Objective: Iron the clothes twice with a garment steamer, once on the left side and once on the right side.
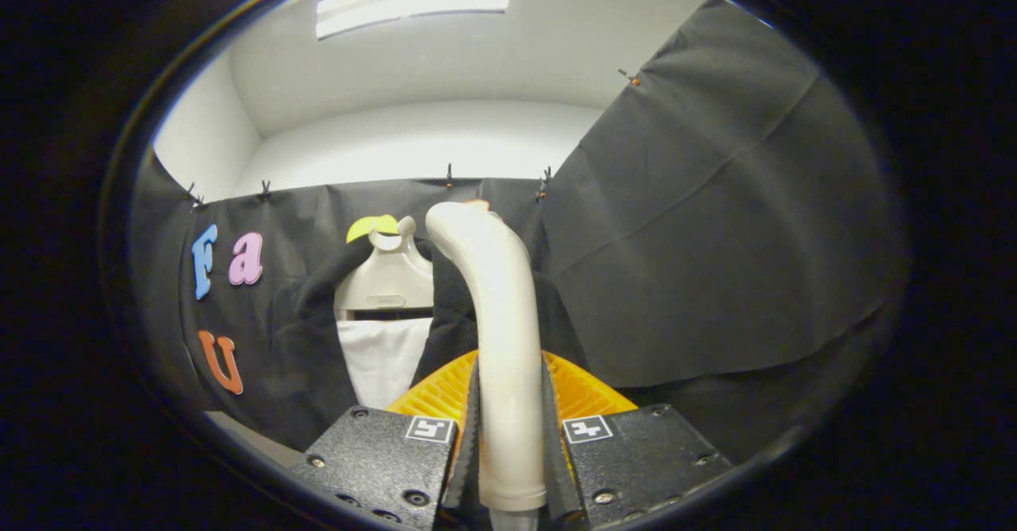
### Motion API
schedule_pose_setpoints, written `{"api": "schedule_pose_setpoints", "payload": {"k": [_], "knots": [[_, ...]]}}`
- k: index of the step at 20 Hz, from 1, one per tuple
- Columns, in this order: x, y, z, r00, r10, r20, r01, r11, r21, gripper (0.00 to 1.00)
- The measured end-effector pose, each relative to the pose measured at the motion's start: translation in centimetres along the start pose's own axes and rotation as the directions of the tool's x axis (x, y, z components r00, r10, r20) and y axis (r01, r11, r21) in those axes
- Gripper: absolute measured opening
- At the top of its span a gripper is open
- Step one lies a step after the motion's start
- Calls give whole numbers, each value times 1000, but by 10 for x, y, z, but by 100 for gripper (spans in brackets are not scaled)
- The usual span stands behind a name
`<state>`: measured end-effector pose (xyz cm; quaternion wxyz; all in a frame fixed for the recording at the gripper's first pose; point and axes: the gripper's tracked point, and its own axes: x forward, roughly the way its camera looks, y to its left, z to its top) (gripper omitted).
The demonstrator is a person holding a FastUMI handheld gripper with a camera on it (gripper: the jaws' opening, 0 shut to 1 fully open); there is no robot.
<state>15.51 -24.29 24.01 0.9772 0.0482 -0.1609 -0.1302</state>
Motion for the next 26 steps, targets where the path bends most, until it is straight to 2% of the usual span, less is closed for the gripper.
{"api": "schedule_pose_setpoints", "payload": {"k": [4, 10, 26], "knots": [[-1, -16, -11, 999, -21, -27, 21, 1000, -11, 37], [-17, -27, -34, 997, -8, -77, 6, 999, -35, 37], [-57, -39, -106, 975, -41, -218, 28, 998, -63, 37]]}}
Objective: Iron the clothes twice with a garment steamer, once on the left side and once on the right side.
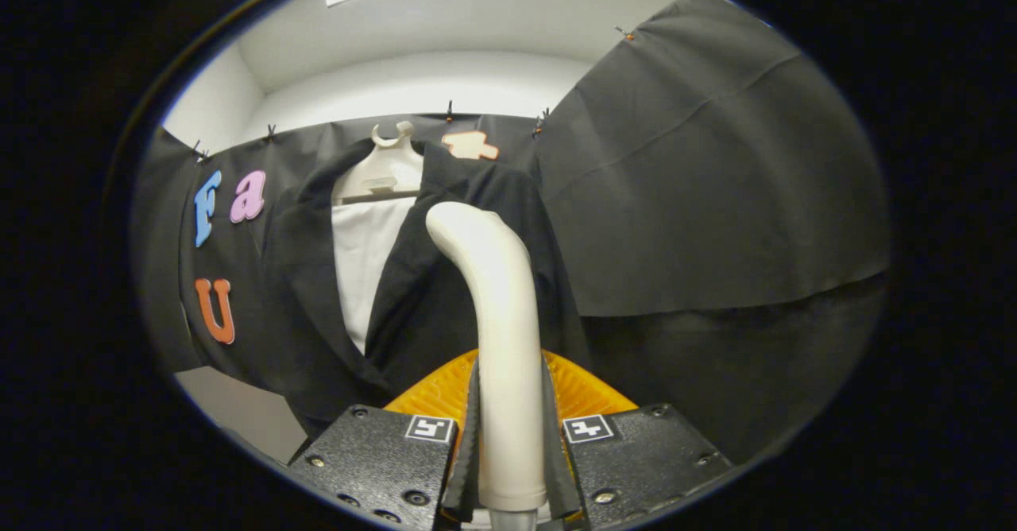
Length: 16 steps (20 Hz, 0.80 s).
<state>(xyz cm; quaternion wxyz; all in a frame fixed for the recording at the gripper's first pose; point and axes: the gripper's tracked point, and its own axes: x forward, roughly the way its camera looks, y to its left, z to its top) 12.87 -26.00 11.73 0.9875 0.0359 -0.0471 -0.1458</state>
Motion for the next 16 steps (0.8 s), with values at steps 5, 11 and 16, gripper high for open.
{"api": "schedule_pose_setpoints", "payload": {"k": [5, 11, 16], "knots": [[-19, -1, -45, 996, -45, -72, 45, 999, 3, 37], [-47, 3, -91, 983, -97, -154, 93, 995, -28, 37], [-66, 10, -135, 963, -134, -235, 127, 991, -41, 37]]}}
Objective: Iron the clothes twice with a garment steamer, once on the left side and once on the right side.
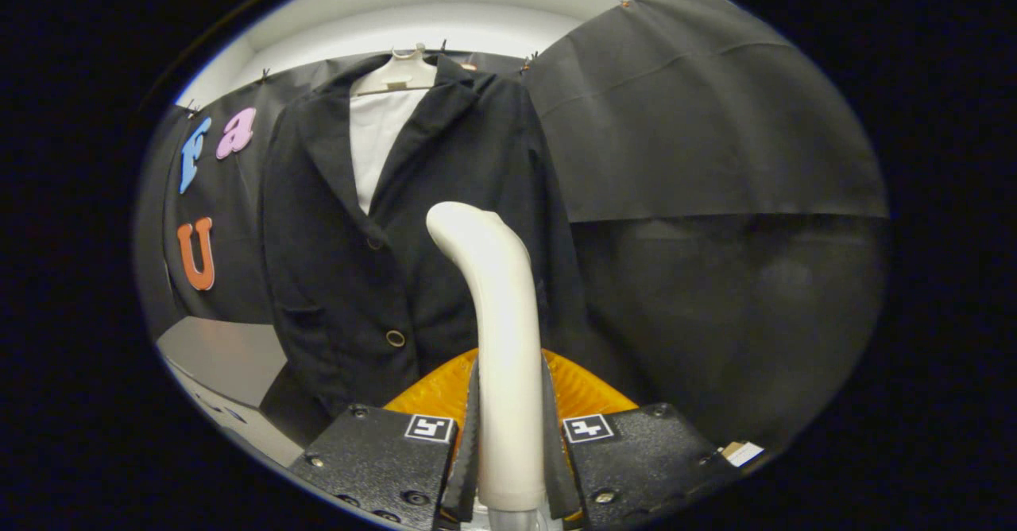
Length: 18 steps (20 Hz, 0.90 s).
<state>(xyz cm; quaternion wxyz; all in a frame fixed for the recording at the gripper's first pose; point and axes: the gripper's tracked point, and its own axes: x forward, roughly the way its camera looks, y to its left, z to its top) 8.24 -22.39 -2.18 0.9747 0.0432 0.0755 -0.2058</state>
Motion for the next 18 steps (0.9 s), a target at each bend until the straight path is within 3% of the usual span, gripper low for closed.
{"api": "schedule_pose_setpoints", "payload": {"k": [18], "knots": [[1, -4, -118, 974, -61, -218, 51, 997, -51, 37]]}}
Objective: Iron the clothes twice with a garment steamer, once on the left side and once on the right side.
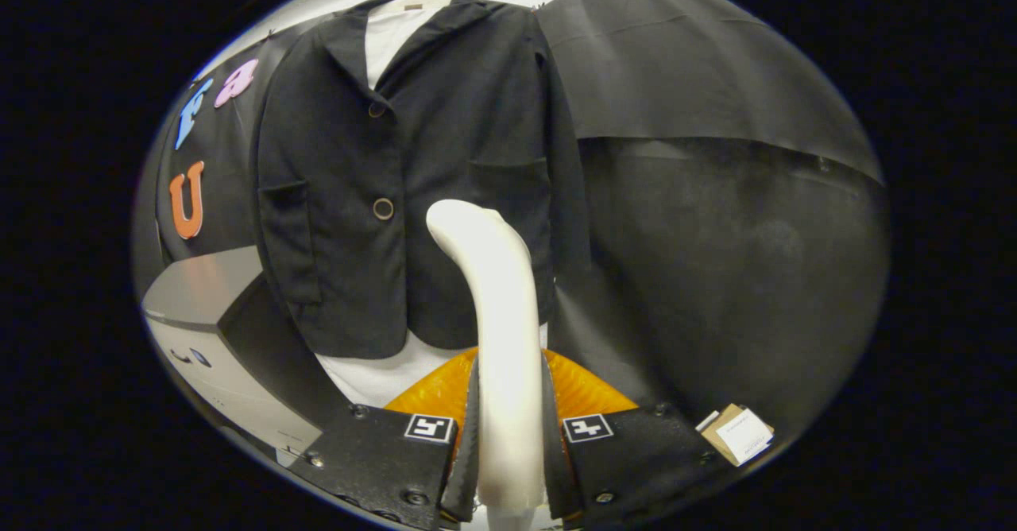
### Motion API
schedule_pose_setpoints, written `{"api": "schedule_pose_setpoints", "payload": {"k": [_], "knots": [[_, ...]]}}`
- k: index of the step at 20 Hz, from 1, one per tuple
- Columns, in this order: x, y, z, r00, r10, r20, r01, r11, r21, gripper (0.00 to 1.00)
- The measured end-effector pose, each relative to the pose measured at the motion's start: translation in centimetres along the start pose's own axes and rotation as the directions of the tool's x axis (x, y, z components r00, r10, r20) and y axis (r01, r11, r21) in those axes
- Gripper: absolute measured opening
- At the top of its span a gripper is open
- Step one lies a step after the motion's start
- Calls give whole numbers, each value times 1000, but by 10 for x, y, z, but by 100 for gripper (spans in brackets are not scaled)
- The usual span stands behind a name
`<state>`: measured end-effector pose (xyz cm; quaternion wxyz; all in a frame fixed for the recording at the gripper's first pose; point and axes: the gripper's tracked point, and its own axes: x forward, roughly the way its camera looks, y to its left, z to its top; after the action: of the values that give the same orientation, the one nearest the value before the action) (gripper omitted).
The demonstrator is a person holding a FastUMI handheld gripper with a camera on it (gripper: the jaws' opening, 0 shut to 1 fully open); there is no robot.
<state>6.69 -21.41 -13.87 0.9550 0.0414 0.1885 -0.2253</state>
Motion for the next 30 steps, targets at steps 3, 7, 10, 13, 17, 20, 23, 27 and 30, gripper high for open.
{"api": "schedule_pose_setpoints", "payload": {"k": [3, 7, 10, 13, 17, 20, 23, 27, 30], "knots": [[7, 4, -20, 999, 0, -38, 0, 1000, -14, 37], [14, 6, -47, 996, -9, -90, 6, 999, -36, 37], [17, 8, -66, 992, -18, -128, 13, 999, -44, 37], [20, 6, -84, 988, -32, -154, 25, 999, -48, 37], [10, 8, -88, 987, -32, -158, 28, 999, -25, 37], [-12, 9, -68, 995, -23, -100, 24, 1000, 5, 37], [-48, 7, -40, 999, -5, -32, 6, 999, 48, 37], [-110, -2, 2, 996, -7, 94, -2, 996, 89, 37], [-161, -13, 26, 985, -7, 173, -13, 993, 115, 37]]}}
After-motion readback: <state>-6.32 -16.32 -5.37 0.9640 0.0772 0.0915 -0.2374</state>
